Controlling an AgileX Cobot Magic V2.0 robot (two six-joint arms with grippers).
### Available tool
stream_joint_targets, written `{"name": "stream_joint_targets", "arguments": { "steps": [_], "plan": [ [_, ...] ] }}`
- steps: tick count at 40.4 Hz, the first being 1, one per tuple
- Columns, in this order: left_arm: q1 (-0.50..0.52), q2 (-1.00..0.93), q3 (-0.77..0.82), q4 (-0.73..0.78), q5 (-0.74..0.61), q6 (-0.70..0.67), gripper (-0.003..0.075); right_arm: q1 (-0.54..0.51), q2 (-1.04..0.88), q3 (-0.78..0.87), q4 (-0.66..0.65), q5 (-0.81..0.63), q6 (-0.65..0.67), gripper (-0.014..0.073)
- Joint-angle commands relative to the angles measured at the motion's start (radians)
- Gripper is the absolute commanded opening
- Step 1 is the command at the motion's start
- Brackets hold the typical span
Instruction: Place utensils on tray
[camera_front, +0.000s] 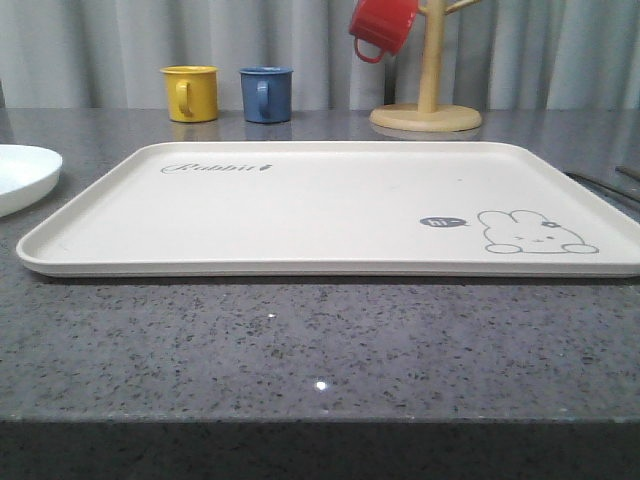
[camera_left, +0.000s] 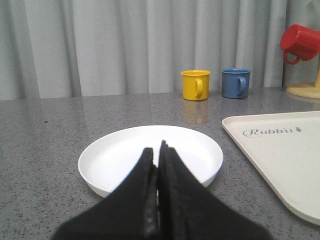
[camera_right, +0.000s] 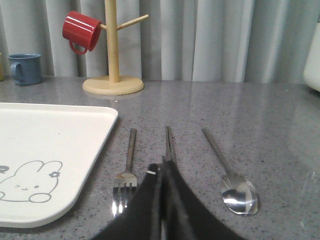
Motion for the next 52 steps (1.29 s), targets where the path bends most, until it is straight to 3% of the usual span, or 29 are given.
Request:
{"name": "stream_joint_targets", "arguments": {
  "steps": [1, 32, 37, 43, 52],
  "plan": [
    [0.002, -0.020, 0.019, -0.008, -0.083, -0.008, -0.0020, -0.004, -0.016, 0.001, 0.001, -0.083, -0.004, -0.0067],
    [0.002, -0.020, 0.019, -0.008, -0.101, -0.008, -0.0020, -0.004, -0.016, 0.001, 0.001, -0.112, -0.005, -0.0067],
    [0.002, -0.020, 0.006, -0.008, -0.169, -0.008, -0.0020, -0.004, -0.016, -0.017, 0.001, -0.120, -0.005, -0.0067],
    [-0.002, -0.019, -0.131, -0.008, -0.133, -0.008, -0.0020, -0.004, -0.016, -0.142, 0.001, -0.021, -0.005, -0.0067],
    [-0.002, 0.066, -0.452, 0.002, 0.140, -0.008, -0.0020, -0.004, 0.056, -0.413, 0.001, 0.244, -0.005, -0.0067]
  ]
}}
